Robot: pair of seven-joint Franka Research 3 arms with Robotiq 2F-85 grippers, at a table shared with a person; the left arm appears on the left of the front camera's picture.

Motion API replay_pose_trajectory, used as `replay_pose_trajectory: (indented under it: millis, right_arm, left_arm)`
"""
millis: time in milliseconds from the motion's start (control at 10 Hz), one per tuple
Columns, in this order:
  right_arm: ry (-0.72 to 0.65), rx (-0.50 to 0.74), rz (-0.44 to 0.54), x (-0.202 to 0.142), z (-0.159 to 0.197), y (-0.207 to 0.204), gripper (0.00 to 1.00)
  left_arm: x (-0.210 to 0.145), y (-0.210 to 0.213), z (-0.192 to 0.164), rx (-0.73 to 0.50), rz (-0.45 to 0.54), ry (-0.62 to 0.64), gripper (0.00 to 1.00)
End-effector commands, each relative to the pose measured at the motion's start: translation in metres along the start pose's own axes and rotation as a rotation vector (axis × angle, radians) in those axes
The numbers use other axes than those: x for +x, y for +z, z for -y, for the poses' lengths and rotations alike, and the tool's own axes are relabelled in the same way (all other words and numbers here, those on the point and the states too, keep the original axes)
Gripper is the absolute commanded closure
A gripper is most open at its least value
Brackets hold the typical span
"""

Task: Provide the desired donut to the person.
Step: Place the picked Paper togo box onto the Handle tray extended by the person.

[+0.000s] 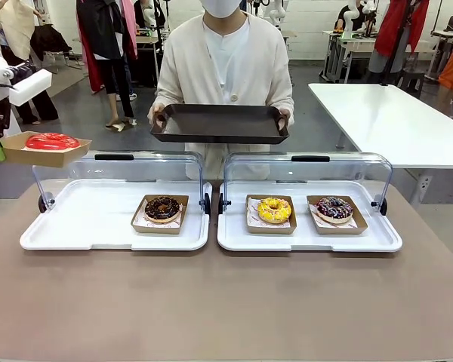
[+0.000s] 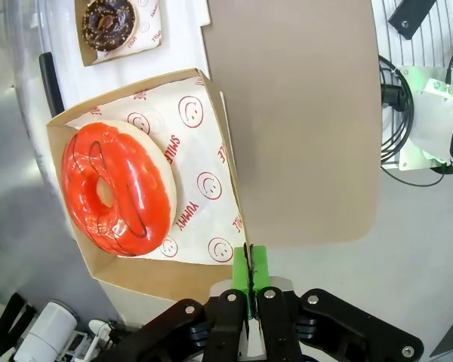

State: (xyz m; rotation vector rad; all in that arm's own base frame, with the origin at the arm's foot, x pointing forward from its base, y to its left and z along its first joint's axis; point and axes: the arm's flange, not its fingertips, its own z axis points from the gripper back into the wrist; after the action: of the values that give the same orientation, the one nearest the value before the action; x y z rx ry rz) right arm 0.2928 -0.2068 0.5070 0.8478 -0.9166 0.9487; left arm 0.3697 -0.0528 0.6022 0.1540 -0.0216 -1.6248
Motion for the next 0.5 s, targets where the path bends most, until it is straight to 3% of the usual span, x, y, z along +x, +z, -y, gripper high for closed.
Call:
replay_pose_trajectory:
  millis: [0, 400]
  right_arm:
    - [0.017, 0.002, 0.025, 0.0011, 0.001, 0.0003, 0.0]
    - [0.017, 0.002, 0.025, 0.0011, 0.001, 0.0003, 0.0]
  left_arm:
    - [-0.0012, 0.0012, 0.0031, 0.007, -0.01, 0.002, 1.0]
    - [-0.0012, 0.0012, 0.0031, 0.007, -0.01, 0.002, 1.0]
